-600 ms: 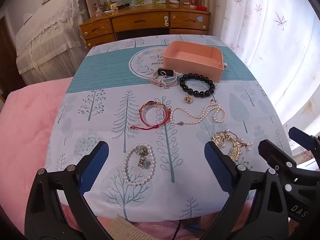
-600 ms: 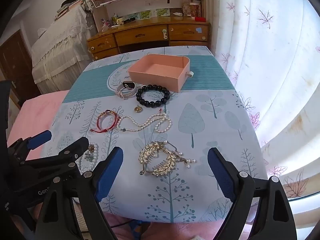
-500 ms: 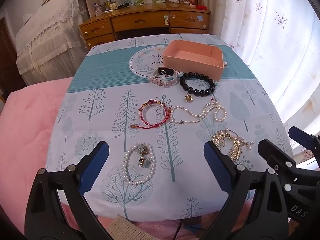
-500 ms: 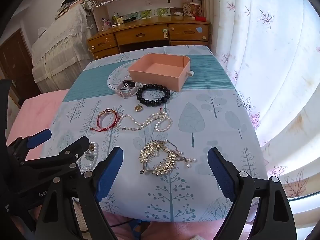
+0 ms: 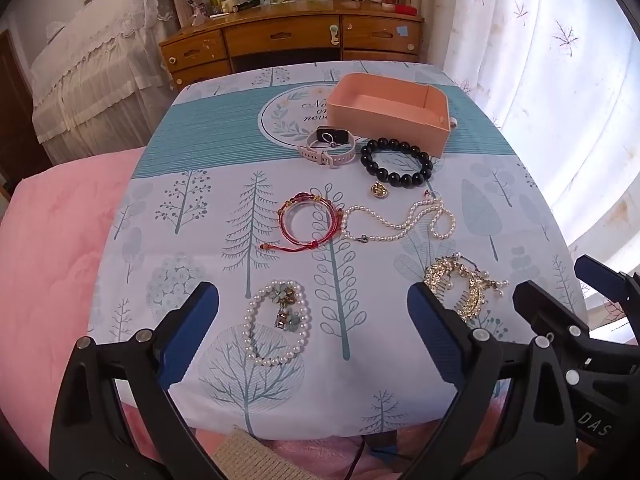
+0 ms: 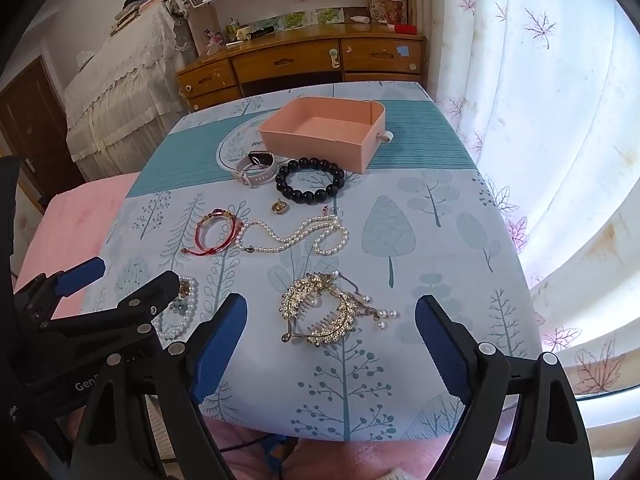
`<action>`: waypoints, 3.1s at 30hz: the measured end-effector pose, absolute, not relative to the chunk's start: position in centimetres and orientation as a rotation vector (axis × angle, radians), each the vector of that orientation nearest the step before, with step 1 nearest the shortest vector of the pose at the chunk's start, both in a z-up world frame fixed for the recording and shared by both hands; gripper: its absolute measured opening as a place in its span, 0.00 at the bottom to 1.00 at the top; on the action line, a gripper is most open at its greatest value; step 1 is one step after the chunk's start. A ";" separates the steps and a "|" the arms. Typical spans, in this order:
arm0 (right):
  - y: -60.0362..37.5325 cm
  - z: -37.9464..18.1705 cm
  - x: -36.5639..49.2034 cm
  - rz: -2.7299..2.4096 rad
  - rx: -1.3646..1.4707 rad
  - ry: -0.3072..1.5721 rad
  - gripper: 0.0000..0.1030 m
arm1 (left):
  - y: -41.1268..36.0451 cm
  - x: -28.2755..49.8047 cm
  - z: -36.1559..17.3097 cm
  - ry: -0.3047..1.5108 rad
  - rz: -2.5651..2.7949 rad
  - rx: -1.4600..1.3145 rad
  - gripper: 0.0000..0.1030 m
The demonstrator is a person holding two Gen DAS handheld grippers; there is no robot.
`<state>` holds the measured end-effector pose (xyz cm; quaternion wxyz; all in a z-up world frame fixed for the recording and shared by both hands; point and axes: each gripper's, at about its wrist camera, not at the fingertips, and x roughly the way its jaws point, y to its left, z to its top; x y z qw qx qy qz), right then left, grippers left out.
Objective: Organize jewelry
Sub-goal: 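Move left tool toward the pearl bracelet while right tool approaches the gold leaf comb, then close left tool on the pearl bracelet while right tool closes on the gold comb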
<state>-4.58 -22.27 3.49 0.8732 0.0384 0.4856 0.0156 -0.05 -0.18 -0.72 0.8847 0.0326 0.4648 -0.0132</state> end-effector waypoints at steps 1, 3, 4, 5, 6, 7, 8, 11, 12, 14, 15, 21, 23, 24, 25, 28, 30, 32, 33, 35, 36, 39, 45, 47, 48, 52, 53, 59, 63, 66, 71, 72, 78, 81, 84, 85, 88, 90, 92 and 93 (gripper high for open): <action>-22.3 3.4 -4.5 0.030 0.075 1.012 0.85 | -0.2 -0.1 -0.7 0.968 -0.028 0.066 0.92; -22.3 3.3 -4.5 0.028 0.068 1.013 0.85 | -0.3 0.1 -0.7 0.973 -0.029 0.064 0.92; -22.3 3.3 -4.5 0.029 0.068 1.015 0.85 | -0.3 0.2 -0.8 0.975 -0.031 0.063 0.92; -22.4 3.4 -4.4 0.028 0.068 1.018 0.85 | -0.4 0.2 -0.8 0.976 -0.033 0.064 0.92; -22.5 3.3 -4.3 0.023 0.067 1.022 0.85 | -0.5 0.2 -0.8 0.976 -0.035 0.065 0.91; -22.5 3.2 -4.3 0.019 0.068 1.026 0.85 | -0.5 0.3 -0.8 0.975 -0.038 0.066 0.91; -22.6 3.2 -4.3 0.016 0.069 1.028 0.85 | -0.6 0.3 -0.8 0.974 -0.039 0.068 0.91; -22.6 3.4 -4.3 0.009 0.075 1.029 0.85 | -0.7 0.4 -0.7 0.973 -0.038 0.069 0.91; -22.6 3.4 -4.2 0.011 0.075 1.029 0.85 | -0.7 0.4 -0.8 0.974 -0.037 0.070 0.91; -22.6 3.4 -4.2 0.011 0.071 1.032 0.85 | -0.7 0.5 -0.8 0.979 -0.039 0.069 0.91; -22.6 3.4 -4.1 0.011 0.071 1.034 0.85 | -0.7 0.6 -0.9 0.981 -0.040 0.069 0.91; -22.6 3.1 -3.6 0.015 0.078 1.047 0.85 | -0.5 0.8 -1.1 0.987 -0.035 0.069 0.91; -22.5 2.8 -3.6 0.018 0.078 1.050 0.85 | -0.4 1.0 -1.3 0.992 -0.034 0.070 0.91; -22.4 2.7 -3.5 0.021 0.079 1.052 0.85 | -0.4 1.0 -1.4 0.994 -0.034 0.072 0.91; -22.4 2.6 -3.5 0.022 0.079 1.054 0.85 | -0.4 1.1 -1.5 0.997 -0.033 0.073 0.91; -22.4 2.3 -3.3 0.024 0.083 1.061 0.84 | -0.6 1.3 -1.9 1.005 -0.036 0.078 0.91; -22.5 2.0 -3.2 0.022 0.090 1.068 0.84 | -0.7 1.5 -2.0 1.007 -0.038 0.082 0.91; -22.6 1.8 -3.1 0.021 0.092 1.070 0.84 | -0.8 1.7 -2.1 1.009 -0.039 0.083 0.91; -22.6 1.8 -3.0 0.021 0.092 1.070 0.83 | -0.8 1.7 -2.1 1.010 -0.039 0.083 0.91; -22.6 1.7 -2.9 0.023 0.090 1.070 0.82 | -0.8 1.9 -2.3 1.016 -0.038 0.085 0.91; -22.6 1.6 -2.8 0.027 0.088 1.072 0.81 | -0.8 2.0 -2.3 1.019 -0.037 0.085 0.91; -22.4 1.4 -2.7 0.038 0.088 1.076 0.78 | -0.8 2.1 -2.4 1.021 -0.037 0.086 0.91; -22.2 1.1 -2.3 0.055 0.095 1.083 0.75 | -0.7 2.2 -2.7 1.029 -0.045 0.081 0.91; -22.3 1.0 -2.3 0.056 0.099 1.085 0.75 | -0.8 2.2 -2.7 1.029 -0.050 0.084 0.91; -22.3 1.0 -2.2 0.054 0.106 1.084 0.75 | -0.8 2.2 -2.7 1.030 -0.051 0.086 0.91; -22.7 0.8 -2.0 0.050 0.127 1.093 0.75 | -0.7 2.2 -2.9 1.038 -0.052 0.084 0.91; -22.8 0.8 -2.1 0.050 0.130 1.096 0.75 | -0.7 2.2 -3.0 1.040 -0.051 0.083 0.91; -22.6 0.5 -2.0 0.062 0.129 1.104 0.73 | -0.3 2.3 -3.2 1.050 -0.042 0.069 0.91; -22.3 0.2 -2.0 0.067 0.122 1.118 0.68 | -0.2 2.2 -3.2 1.051 -0.041 0.067 0.91; -22.1 0.2 -2.1 0.069 0.117 1.117 0.66 | -0.2 2.2 -3.2 1.049 -0.041 0.068 0.91; -22.0 0.1 -2.1 0.072 0.117 1.120 0.64 | -0.2 2.1 -3.2 1.057 -0.041 0.065 0.91; -22.0 0.1 -2.1 0.072 0.119 1.122 0.63 | -0.1 2.1 -3.3 1.060 -0.040 0.063 0.91; -21.9 -0.3 -1.8 0.081 0.125 1.135 0.60 | 0.3 2.4 -3.7 1.085 -0.036 0.048 0.91; -22.3 -0.5 -1.3 0.084 0.134 1.137 0.55 | 1.2 2.9 -4.0 1.094 -0.021 0.027 0.91; -23.1 -0.9 -0.7 0.086 0.153 1.151 0.47 | 2.8 3.7 -4.3 1.095 0.015 0.020 0.91; -23.2 -1.1 -0.5 0.086 0.153 1.158 0.45 | 3.4 3.9 -4.4 1.096 0.027 0.018 0.91; -23.6 -2.0 0.1 0.099 0.151 1.192 0.45 | 5.7 4.9 -5.0 1.125 0.050 -0.014 0.91; -23.7 -2.7 0.5 0.125 0.142 1.218 0.45 | 7.3 5.5 -5.6 1.151 0.050 -0.048 0.91; -23.5 -3.1 0.8 0.143 0.114 1.221 0.44 | 8.6 6.0 -6.3 1.181 0.042 -0.068 0.89; -23.3 -3.3 1.0 0.155 0.091 1.223 0.43 | 9.0 6.1 -6.6 1.197 0.032 -0.065 0.82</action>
